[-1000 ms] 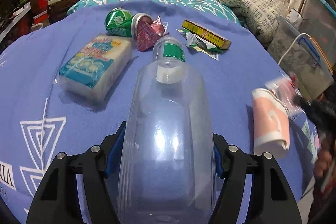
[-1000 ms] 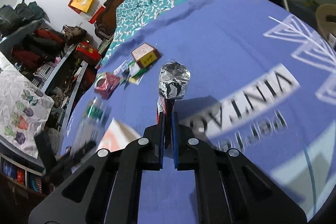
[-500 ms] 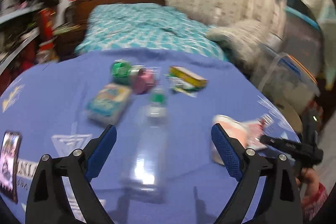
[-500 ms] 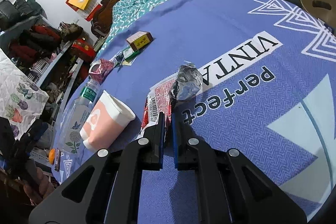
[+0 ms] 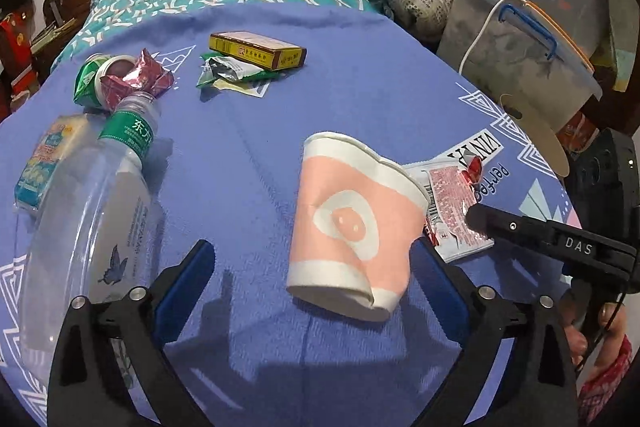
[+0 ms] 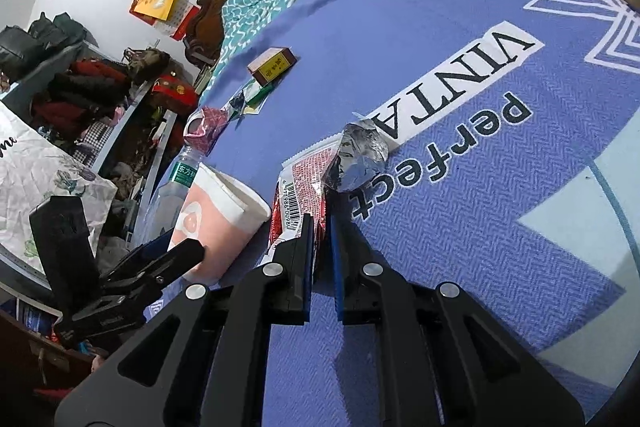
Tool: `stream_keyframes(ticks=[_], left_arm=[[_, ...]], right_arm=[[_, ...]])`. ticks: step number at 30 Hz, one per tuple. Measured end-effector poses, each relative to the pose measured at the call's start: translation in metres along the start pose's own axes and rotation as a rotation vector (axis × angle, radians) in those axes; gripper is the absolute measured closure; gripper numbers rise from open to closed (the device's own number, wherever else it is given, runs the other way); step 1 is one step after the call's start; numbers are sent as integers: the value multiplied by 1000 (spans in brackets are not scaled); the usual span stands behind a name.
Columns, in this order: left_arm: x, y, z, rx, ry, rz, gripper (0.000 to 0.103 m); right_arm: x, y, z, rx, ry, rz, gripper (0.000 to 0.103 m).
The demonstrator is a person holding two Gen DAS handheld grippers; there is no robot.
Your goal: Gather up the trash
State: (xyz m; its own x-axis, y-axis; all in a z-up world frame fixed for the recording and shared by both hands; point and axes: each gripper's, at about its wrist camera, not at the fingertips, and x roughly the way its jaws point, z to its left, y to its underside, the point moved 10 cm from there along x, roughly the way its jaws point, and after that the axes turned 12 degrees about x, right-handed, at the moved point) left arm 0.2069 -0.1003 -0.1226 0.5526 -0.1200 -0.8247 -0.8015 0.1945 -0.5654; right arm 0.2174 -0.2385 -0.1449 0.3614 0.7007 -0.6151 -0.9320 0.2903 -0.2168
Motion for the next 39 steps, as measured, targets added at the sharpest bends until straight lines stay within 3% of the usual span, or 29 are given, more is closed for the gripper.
stream_keyframes(ticks=[5, 8, 10, 11, 12, 13, 14, 15, 19, 24, 39], left_arm=[[4, -1, -4, 9, 7, 8, 9], [6, -1, -10, 16, 16, 14, 9], [7, -2, -13, 27, 20, 14, 9], [8, -2, -14, 32, 20, 10, 9], [8, -3, -15, 37, 20, -1, 11], [7, -4, -16, 40, 24, -14, 12], [7, -4, -16, 42, 31, -20, 27], [9, -3, -16, 43, 44, -12, 35], [7, -1, -10, 16, 82, -24, 37], [3, 4, 2, -41, 106, -33, 38], [-1, 11, 15, -91, 143, -41, 37]], right_arm=[[0, -2, -1, 25, -20, 7, 91], [-1, -3, 1, 28, -28, 6, 83], [-3, -4, 5, 30, -47, -4, 71], [-6, -4, 7, 29, -62, -6, 57], [-8, -4, 11, 21, -74, -7, 36], [-12, -5, 16, 6, -76, -15, 25], [-17, -6, 20, -12, -62, -36, 20], [-22, -8, 24, -33, -46, -60, 20], [-35, -10, 27, -111, 25, -91, 28], [-33, -14, 4, -70, 77, -69, 39], [0, 2, 19, -30, 5, 15, 51]])
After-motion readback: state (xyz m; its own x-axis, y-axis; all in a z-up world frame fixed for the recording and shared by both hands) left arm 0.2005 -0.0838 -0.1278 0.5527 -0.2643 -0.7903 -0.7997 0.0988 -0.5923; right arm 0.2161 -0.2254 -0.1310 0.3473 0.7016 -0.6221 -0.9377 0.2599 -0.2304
